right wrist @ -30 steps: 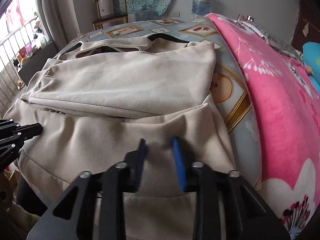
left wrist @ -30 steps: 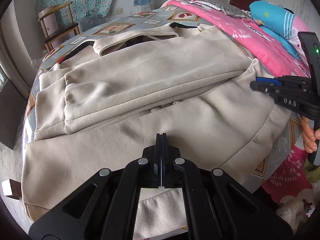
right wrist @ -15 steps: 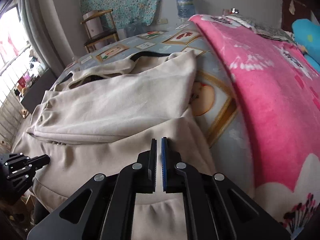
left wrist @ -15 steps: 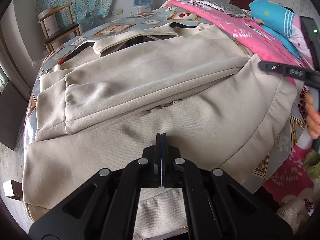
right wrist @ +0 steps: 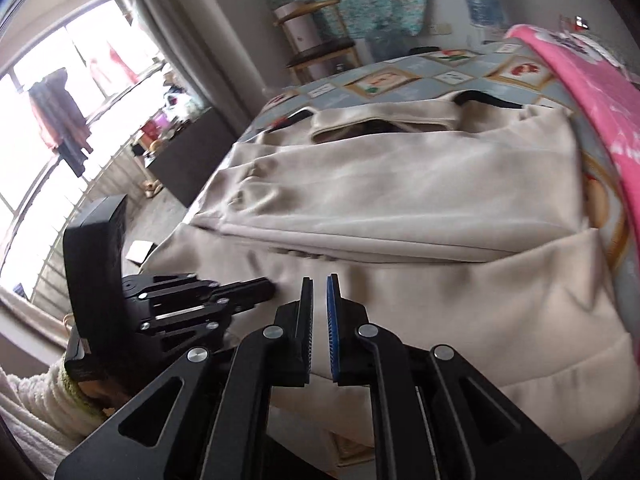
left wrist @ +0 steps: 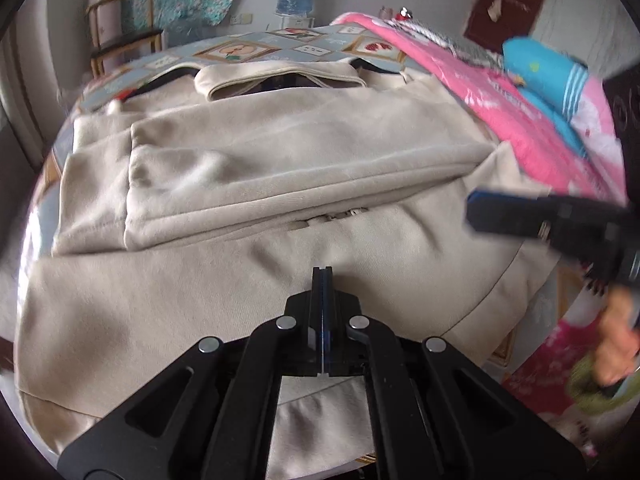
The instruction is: Fold large clothes
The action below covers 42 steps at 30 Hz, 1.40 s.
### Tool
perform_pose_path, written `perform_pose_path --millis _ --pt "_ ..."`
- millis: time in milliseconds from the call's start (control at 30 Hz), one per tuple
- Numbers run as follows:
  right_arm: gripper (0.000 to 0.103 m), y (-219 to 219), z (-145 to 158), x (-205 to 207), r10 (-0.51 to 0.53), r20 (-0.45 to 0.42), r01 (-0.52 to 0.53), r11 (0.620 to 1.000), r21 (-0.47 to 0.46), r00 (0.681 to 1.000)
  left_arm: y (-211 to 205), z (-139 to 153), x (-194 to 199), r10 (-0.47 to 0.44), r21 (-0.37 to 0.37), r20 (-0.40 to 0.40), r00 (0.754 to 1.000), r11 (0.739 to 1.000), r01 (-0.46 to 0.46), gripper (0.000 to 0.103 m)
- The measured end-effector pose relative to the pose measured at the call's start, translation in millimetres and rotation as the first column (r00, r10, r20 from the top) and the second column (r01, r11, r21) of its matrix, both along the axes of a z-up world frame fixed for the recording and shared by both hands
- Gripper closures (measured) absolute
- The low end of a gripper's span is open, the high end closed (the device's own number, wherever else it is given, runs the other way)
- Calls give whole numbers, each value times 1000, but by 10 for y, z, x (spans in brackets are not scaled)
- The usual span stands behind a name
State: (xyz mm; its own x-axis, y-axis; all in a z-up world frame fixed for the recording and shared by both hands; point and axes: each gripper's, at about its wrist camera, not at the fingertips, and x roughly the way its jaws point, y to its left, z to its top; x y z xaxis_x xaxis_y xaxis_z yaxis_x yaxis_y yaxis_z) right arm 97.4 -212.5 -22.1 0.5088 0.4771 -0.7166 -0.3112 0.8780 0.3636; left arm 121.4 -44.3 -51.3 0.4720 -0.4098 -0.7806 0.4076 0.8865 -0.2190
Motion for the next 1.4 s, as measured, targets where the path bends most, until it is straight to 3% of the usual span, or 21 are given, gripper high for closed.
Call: perform_pose_path --millis 67,167,267,367,467,500,567,633,933,1067,1200,1300,1400 --pt "95 179 -73 42 41 -28 -41 999 -5 999 172 46 13 37 -68 -14 999 997 -38 103" --pt "95 373 -93 47 94 -38 -94 996 -3 995 487 199 -32 97 -98 17 995 991 -95 103" --pt "95 551 -146 69 122 -42 -124 991 -51 992 797 342 -87 161 -90 46 986 984 -157 103" --pt "97 633 -383 162 106 -76 -115 987 -115 991 1130 451 -167 226 -63 76 971 973 -221 103" --pt "97 613 -360 216 97 -75 -104 990 -97 992 1409 497 -232 279 -18 91 956 960 -278 102" --pt "97 607 -366 234 93 -77 -101 990 -95 993 1497 496 -240 294 -13 88 952 956 -294 100" --pt "97 611 -369 237 91 -73 -98 990 -98 993 1634 444 -208 320 -20 61 945 947 -319 79" --pt "97 615 -372 245 87 -72 -94 990 -104 994 1717 362 -133 340 -25 22 940 940 -340 76" --pt "97 636 -377 272 81 -78 -90 989 -116 994 1837 44 310 321 -154 -141 936 927 -342 74" --pt "97 641 -377 275 80 -78 -89 989 -118 994 1831 25 409 275 -193 -158 948 933 -303 76" --pt "97 650 -376 271 80 -74 -88 989 -122 994 1807 219 261 192 -276 -87 978 938 -209 76" --pt "97 648 -376 267 81 -71 -89 988 -122 994 1700 334 93 117 -258 -21 993 959 -119 75" --pt "97 641 -379 272 83 -70 -91 988 -121 994 1609 251 42 90 -188 -54 995 977 -98 75"
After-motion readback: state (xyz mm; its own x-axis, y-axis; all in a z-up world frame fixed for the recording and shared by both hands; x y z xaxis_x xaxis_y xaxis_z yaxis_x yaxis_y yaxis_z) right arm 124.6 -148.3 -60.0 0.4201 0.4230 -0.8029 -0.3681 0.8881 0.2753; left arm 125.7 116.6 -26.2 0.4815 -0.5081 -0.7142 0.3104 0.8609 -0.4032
